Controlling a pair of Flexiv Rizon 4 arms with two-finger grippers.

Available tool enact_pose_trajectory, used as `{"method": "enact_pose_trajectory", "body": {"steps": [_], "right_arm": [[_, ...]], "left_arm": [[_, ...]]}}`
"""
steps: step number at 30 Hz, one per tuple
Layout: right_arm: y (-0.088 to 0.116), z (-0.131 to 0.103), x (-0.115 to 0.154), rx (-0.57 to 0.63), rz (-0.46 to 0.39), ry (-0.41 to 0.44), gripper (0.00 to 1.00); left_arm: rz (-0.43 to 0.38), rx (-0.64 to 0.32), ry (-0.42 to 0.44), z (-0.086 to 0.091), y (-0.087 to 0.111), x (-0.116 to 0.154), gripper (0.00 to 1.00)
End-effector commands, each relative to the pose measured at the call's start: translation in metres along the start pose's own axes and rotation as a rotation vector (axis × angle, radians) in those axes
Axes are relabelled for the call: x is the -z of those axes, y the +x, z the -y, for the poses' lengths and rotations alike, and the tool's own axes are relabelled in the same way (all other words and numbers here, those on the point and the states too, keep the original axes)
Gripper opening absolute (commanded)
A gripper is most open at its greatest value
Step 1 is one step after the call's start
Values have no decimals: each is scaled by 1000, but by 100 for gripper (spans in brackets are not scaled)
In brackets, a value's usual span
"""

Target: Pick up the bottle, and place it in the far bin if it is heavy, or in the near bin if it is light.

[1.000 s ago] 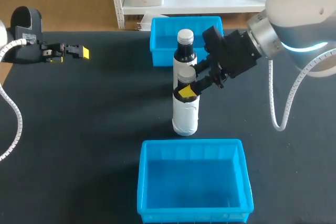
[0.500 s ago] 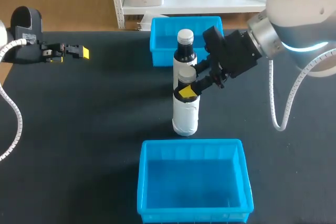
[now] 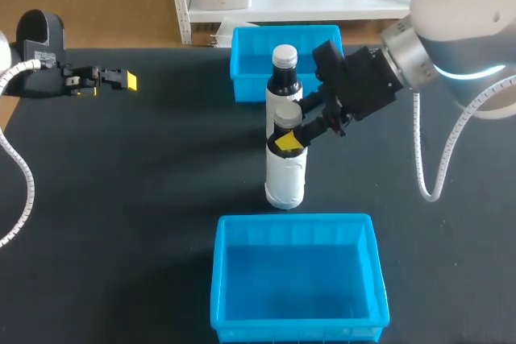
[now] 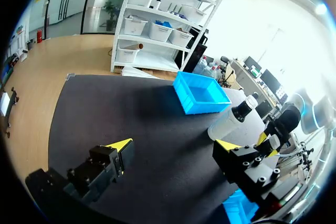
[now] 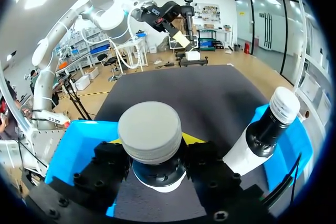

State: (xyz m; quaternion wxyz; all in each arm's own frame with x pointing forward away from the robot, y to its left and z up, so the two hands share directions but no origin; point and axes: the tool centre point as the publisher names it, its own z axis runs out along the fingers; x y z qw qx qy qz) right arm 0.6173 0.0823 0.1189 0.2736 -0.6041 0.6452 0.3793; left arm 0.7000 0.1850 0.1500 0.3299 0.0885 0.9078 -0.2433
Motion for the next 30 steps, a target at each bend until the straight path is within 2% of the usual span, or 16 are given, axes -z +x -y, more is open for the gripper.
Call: {"method": "enact_pose_trajectory", "body": {"steps": [1, 15, 22, 30], "right_arm": [[-2, -4, 4, 7, 6, 6, 0], [-20, -3, 25, 63, 13, 54, 0], [-27, -1, 41, 101, 34, 90, 0], [-30, 2, 64, 118, 15, 132, 0]], "left_arm": [[0, 0, 0, 0, 0, 0, 100], [0, 0, 0, 0, 0, 0, 100], [0, 0, 0, 0, 0, 0, 100], [0, 0, 0, 0, 0, 0, 100]]}}
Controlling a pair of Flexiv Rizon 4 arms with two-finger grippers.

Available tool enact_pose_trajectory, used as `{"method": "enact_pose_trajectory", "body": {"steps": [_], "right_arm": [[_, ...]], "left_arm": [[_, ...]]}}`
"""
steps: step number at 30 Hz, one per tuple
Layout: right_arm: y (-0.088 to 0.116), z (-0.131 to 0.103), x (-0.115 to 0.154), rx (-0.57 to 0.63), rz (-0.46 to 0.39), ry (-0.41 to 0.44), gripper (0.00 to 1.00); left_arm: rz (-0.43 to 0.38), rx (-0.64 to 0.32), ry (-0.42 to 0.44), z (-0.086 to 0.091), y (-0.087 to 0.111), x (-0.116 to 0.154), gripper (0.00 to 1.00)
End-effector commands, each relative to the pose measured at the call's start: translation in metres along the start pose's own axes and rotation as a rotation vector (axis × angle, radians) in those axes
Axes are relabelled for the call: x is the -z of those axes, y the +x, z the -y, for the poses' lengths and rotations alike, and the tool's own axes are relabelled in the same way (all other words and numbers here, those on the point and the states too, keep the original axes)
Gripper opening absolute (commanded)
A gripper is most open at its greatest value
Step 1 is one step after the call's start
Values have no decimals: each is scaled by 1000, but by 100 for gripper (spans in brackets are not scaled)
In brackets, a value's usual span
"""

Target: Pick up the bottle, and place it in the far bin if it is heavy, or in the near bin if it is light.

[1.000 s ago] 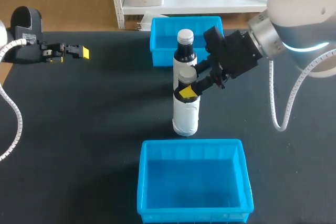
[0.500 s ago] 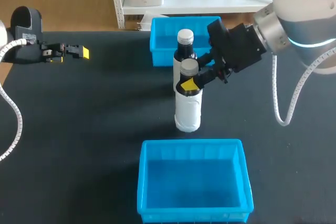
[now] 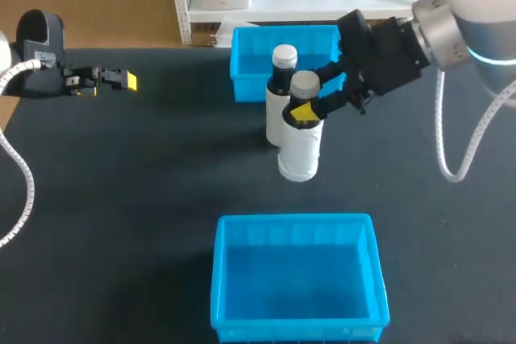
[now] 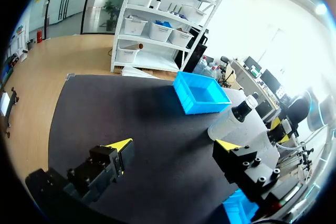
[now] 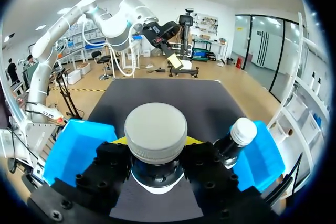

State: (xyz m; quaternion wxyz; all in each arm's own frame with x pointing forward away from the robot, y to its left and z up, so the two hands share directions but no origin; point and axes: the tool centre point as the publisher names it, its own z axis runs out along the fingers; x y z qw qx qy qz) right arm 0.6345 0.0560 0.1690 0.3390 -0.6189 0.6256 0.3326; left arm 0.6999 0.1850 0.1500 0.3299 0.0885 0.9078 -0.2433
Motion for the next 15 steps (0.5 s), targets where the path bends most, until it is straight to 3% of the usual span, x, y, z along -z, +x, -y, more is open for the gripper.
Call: {"method": "enact_pose_trajectory", "body": {"steps": [1, 15], "right_arm": [[-4, -4, 16, 2, -19, 20, 0], [6, 14, 61, -14, -50, 70, 0]], "left_arm": [[0, 0, 0, 0, 0, 0, 100], [0, 0, 0, 0, 0, 0, 100]]}}
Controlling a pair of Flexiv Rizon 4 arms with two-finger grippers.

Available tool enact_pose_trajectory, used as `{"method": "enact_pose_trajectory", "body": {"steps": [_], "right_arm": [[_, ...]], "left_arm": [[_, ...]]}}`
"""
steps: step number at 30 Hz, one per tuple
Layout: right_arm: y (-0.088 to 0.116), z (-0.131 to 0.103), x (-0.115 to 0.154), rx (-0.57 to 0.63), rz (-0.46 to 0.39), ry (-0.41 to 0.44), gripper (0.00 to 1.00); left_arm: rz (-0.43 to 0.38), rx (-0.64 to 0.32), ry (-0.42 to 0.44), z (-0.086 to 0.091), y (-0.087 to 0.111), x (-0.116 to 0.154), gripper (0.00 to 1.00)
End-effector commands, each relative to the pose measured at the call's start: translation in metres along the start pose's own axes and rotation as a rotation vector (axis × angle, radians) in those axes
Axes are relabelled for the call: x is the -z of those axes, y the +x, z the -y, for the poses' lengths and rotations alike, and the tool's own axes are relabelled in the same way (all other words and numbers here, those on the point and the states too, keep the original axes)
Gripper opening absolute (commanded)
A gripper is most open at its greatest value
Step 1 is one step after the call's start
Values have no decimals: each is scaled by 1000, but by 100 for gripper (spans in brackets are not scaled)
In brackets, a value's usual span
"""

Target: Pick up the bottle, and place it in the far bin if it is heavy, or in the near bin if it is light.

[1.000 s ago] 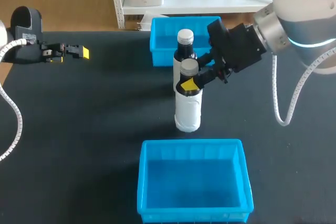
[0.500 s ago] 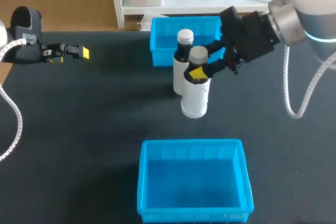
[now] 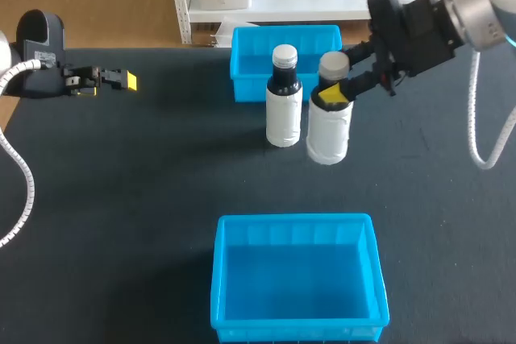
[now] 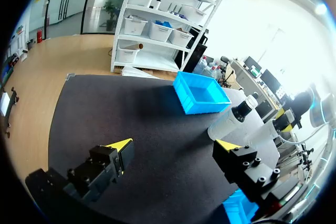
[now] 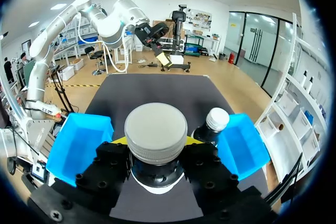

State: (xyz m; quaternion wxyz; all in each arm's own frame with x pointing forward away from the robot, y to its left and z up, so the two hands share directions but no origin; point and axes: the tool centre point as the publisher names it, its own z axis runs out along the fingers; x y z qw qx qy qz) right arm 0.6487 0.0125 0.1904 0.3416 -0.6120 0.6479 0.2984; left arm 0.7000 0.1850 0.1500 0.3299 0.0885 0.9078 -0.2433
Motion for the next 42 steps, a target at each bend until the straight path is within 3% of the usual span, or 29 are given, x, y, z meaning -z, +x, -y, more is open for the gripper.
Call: {"method": "enact_pose_trajectory", "body": {"steps": [1, 18, 24, 33, 42], "right_arm": [[2, 2, 16, -4, -1, 7, 0], [15, 17, 57, -25, 14, 63, 0], [18, 33, 69, -41, 10, 74, 0], [16, 75, 82, -35, -8, 80, 0], [9, 140, 79, -13, -3, 73, 0]], "left_arm": [[0, 0, 0, 0, 0, 0, 100], [0, 0, 0, 0, 0, 0, 100], [0, 0, 0, 0, 0, 0, 100], [0, 0, 0, 0, 0, 0, 100], [0, 0, 0, 0, 0, 0, 100]]}}
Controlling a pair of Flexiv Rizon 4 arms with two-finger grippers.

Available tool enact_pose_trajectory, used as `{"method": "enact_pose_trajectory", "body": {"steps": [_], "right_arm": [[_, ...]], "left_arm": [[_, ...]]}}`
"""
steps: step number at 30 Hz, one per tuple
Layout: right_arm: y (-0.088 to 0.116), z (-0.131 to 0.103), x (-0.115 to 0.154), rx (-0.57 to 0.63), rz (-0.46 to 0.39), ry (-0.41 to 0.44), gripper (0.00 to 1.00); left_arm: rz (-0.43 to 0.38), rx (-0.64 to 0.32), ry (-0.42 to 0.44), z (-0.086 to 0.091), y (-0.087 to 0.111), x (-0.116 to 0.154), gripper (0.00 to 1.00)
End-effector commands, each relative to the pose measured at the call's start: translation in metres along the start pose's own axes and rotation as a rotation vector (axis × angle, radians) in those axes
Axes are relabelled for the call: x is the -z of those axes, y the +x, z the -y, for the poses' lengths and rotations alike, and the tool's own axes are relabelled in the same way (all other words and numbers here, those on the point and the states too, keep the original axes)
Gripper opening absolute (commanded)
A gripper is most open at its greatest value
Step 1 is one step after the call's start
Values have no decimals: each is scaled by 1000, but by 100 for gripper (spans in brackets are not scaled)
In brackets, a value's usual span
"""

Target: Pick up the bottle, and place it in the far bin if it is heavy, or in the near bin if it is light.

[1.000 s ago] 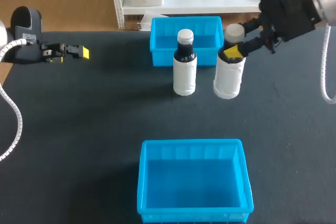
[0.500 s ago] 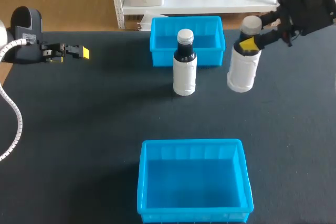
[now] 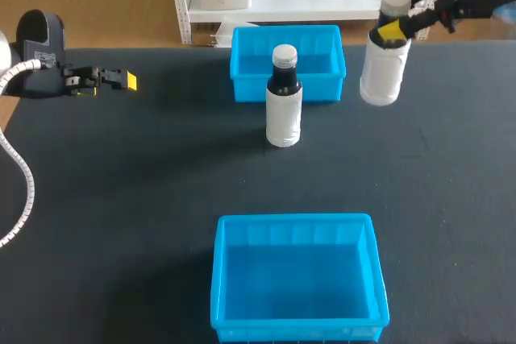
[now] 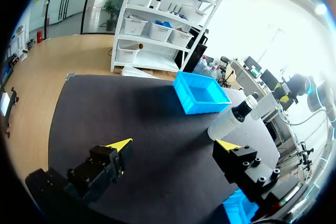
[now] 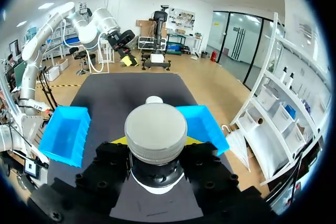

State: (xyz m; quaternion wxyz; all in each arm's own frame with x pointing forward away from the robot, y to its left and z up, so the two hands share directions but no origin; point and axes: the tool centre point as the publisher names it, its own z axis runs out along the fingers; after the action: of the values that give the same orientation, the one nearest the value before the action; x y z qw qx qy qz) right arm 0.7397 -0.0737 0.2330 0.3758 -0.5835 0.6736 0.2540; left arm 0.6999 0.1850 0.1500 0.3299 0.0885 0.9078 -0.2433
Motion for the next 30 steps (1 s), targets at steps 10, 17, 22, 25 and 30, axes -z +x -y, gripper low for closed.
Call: {"method": "enact_pose_trajectory", "body": {"steps": [10, 17, 22, 25, 30], "right_arm": [[-26, 88, -41, 22, 28, -81, 0], [-39, 106, -62, 44, 29, -103, 0], [-46, 114, -86, 57, 34, -139, 0], [-50, 116, -99, 66, 38, -159, 0], [-56, 119, -116, 78, 38, -172, 0]], "left_arm": [[0, 0, 0, 0, 0, 0, 100], [0, 0, 0, 0, 0, 0, 100], [0, 0, 0, 0, 0, 0, 100], [0, 0, 0, 0, 0, 0, 100], [0, 0, 0, 0, 0, 0, 100]]}}
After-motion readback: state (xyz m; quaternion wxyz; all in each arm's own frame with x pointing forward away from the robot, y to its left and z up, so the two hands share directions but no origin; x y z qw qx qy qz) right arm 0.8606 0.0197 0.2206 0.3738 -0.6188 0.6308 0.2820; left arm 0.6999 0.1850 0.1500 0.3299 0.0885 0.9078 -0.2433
